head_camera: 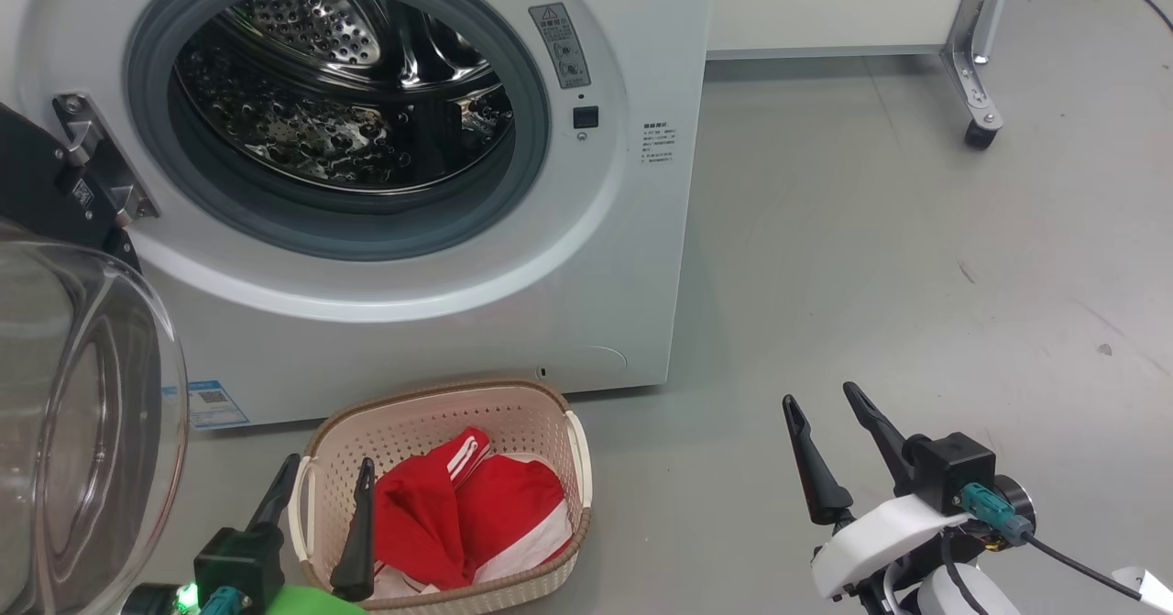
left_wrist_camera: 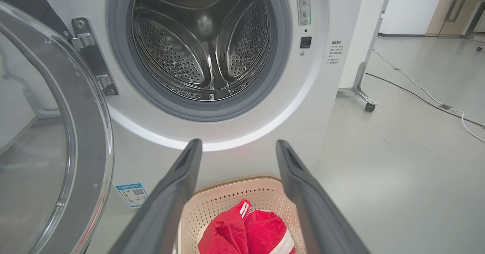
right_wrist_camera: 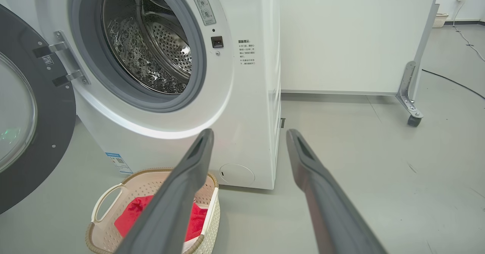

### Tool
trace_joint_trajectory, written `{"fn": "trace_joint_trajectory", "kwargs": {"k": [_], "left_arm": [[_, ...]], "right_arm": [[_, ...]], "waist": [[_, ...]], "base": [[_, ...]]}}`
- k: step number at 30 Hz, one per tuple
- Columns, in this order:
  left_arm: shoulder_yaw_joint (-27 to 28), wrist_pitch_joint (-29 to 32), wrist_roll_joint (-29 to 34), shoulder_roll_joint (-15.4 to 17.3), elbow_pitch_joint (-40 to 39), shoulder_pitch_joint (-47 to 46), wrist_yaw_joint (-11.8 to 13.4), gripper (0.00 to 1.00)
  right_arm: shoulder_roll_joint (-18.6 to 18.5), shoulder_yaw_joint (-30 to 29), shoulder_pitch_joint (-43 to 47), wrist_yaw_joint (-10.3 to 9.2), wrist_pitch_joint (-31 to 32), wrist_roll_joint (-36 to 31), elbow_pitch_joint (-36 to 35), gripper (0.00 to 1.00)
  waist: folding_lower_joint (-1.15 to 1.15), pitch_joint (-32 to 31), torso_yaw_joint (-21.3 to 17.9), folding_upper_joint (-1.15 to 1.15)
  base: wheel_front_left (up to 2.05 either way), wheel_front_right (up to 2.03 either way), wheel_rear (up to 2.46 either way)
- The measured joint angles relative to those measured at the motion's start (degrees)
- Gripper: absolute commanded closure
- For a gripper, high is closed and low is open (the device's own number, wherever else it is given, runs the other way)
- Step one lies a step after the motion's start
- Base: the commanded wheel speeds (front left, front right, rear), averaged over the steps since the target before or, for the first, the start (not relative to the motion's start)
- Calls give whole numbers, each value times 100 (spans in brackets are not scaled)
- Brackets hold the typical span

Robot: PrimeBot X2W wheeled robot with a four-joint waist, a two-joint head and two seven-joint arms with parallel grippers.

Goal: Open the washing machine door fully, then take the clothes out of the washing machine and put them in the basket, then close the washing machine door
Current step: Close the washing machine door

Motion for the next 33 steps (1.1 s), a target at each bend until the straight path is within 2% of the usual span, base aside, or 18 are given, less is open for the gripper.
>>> {"fn": "trace_joint_trajectory", "kwargs": {"k": [16, 33], "left_arm": [[-41, 9, -7, 15, -136, 28, -1, 0], [-44, 52, -7, 22, -163, 41, 3, 0]], "right_arm": [[0, -12, 0, -5, 0, 1, 1, 0], [0, -23, 0, -8, 0, 0, 2, 0]], "waist": [[0, -7, 19, 0], [0, -44, 14, 0]], "base": [[-77, 77, 0], [-16, 16, 0]]}}
